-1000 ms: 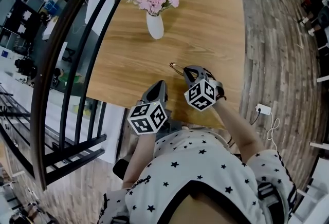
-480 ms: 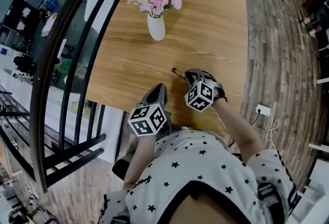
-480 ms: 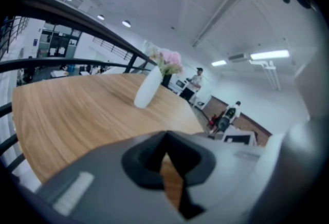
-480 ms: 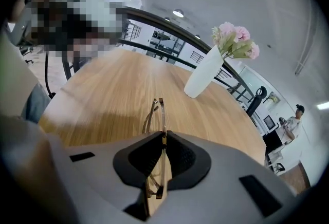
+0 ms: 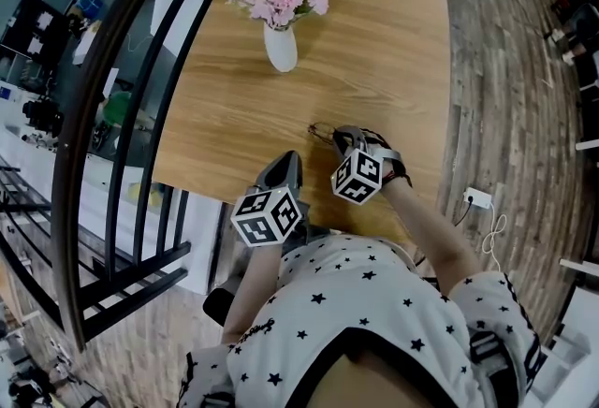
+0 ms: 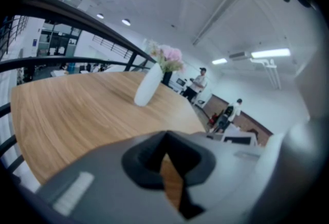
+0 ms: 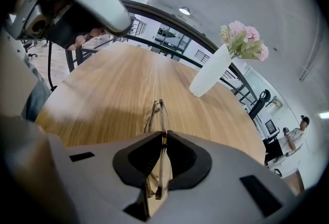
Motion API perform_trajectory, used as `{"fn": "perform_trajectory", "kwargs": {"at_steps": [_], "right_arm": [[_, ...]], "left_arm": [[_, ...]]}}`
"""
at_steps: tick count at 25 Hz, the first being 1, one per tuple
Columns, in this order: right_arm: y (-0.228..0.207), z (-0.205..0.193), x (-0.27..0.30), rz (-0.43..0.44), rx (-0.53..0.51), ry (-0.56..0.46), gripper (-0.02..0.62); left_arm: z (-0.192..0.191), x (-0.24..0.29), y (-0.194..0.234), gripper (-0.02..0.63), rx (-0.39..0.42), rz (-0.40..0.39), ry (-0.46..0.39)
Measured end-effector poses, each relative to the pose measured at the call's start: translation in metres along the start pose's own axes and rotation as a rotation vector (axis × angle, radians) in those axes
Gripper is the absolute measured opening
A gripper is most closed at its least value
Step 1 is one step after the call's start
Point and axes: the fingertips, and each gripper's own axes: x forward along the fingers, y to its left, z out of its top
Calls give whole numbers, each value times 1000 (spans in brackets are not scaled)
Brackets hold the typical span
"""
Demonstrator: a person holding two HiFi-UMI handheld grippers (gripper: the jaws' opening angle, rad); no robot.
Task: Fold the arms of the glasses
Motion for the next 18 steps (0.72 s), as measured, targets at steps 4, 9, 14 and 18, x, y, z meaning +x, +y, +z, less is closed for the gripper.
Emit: {"fn": "perform_trajectory", "kwargs": {"at_steps": [4, 9, 14, 18], "right_arm": [[6, -2, 0, 13, -14, 3, 34], [14, -4, 1, 34, -32, 11, 35], [15, -5, 3, 39, -28, 15, 37], [15, -5, 3, 39, -27, 18, 37]], "left_arm": [[0, 0, -1, 8, 2, 2, 1], [-2, -4, 1, 8, 0, 10, -1], [-5, -4, 1, 9, -1, 12, 2], [-5, -5, -1, 8, -4, 11, 0]]}}
